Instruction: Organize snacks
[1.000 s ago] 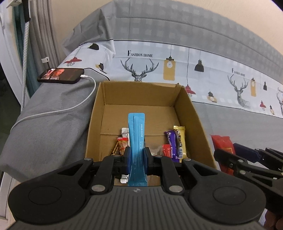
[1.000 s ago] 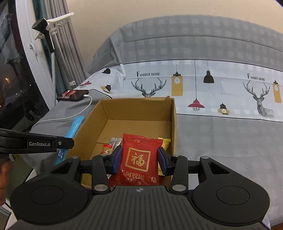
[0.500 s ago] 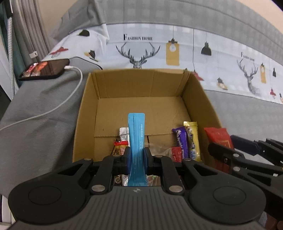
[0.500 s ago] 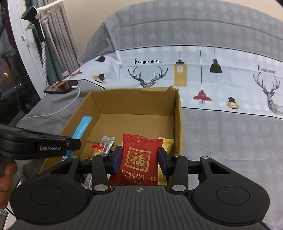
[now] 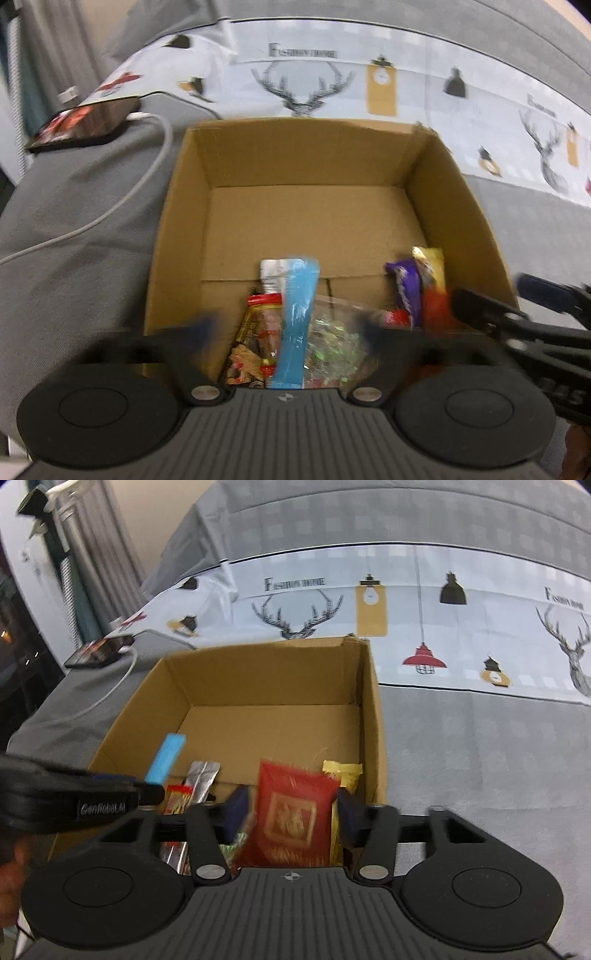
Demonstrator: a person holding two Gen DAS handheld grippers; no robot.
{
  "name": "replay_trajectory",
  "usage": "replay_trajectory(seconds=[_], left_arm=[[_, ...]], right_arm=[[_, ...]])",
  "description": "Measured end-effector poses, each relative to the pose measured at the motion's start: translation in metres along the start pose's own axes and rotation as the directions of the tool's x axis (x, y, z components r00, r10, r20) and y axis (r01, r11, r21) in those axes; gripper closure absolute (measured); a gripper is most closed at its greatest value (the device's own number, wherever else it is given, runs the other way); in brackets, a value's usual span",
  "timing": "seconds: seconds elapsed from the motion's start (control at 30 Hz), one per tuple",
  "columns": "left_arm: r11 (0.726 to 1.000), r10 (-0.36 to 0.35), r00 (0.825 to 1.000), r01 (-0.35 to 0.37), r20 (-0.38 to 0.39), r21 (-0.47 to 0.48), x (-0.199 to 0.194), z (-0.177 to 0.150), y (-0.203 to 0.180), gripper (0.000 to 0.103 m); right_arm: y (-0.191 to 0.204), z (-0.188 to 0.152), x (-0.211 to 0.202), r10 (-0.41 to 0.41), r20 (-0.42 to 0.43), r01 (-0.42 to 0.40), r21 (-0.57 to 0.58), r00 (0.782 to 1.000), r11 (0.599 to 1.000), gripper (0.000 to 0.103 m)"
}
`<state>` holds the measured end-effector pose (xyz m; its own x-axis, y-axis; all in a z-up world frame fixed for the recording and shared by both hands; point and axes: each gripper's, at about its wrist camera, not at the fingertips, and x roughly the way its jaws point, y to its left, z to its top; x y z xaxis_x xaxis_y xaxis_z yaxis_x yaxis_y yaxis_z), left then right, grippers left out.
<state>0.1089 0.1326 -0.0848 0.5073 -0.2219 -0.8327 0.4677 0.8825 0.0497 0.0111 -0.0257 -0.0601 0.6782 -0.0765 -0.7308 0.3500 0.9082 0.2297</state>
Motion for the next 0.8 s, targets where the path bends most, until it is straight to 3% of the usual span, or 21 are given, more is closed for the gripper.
replay_trajectory(seconds=[0.03, 0.13, 0.3, 0.8], left_arm=[[1.0, 0.021, 0.999, -0.021, 0.028, -0.017, -0.004, -0.001, 0.003, 0.001], [1.0, 0.011, 1.0, -0.011, 0.016, -0.01, -0.012, -0.007, 0.009, 0.001], [1.0, 0.013, 1.0, -0.013, -0.006, -0.026, -0.035, -0.024, 0.015, 0.001], [0.995, 0.09, 0.993, -0.093, 0.071, 0.039, -0.118, -0.088, 0.004, 0.0]], right_arm=[[-0.001, 0.002, -0.001, -0.007, 0.003, 0.007, 0.012, 1.0, 1.0, 0.017], [-0.003, 0.003, -0.011, -0.043, 0.041, 0.042, 0.027, 0.998, 0.999, 0.01], [0.0, -0.006, -0.035, -0.059, 0.047, 0.059, -0.004, 0.997, 0.998, 0.007], [0.039, -0.069, -0.131, -0.059, 0.091, 0.063, -0.042, 0.994, 0.997, 0.0]])
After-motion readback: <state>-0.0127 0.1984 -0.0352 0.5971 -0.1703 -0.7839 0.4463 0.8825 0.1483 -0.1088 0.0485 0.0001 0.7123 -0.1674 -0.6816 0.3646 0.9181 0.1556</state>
